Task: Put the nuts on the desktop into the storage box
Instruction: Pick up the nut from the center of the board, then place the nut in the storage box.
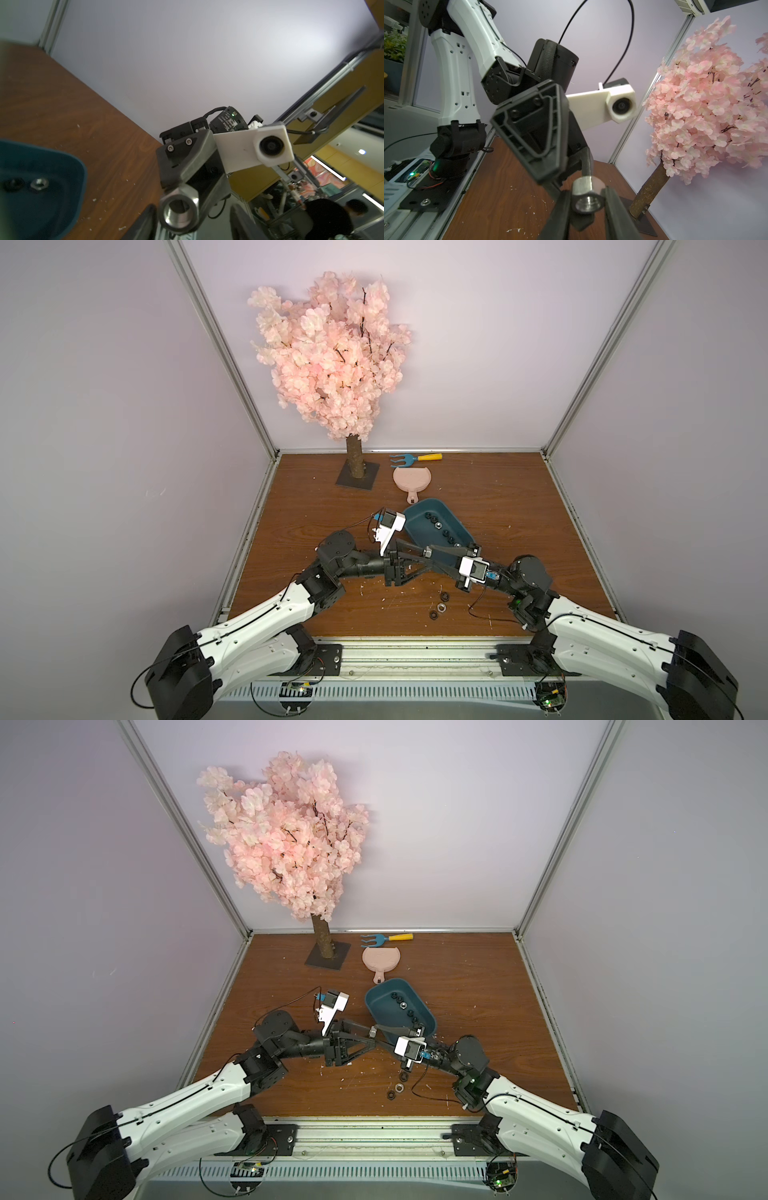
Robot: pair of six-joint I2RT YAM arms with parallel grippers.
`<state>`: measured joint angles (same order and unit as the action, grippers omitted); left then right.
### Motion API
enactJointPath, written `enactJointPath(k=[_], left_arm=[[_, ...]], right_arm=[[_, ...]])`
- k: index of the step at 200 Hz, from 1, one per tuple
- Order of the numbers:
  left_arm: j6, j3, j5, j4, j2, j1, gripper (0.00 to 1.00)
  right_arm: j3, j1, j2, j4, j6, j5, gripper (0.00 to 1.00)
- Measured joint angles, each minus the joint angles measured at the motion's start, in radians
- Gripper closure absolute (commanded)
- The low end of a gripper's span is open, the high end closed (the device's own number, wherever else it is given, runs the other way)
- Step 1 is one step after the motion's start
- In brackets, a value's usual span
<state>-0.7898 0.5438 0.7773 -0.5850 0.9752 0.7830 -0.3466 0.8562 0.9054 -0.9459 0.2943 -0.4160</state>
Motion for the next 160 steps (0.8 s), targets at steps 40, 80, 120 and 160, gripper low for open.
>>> enactJointPath(k=[40, 80, 120, 160], left_arm=[[0.064, -0.001, -0.043, 0.055, -0.021, 0.000, 0.00], [0.204, 0.010, -0.192, 0.207, -0.054, 0.000, 0.00], [0.415, 0.048, -0.348, 0.348, -0.026, 0.000, 0.00], [0.654, 0.047, -0.516, 0.402, -0.003, 0.000, 0.00]], right_arm=[[-0.054, -0.002, 0.000, 0.143, -0.068, 0.087, 0.76], [-0.153, -0.047, 0.011, 0.351, -0.181, 0.170, 0.77], [-0.308, -0.137, 0.127, 0.559, -0.326, 0.214, 0.80], [-0.430, -0.193, 0.284, 0.742, -0.429, 0.257, 0.81]])
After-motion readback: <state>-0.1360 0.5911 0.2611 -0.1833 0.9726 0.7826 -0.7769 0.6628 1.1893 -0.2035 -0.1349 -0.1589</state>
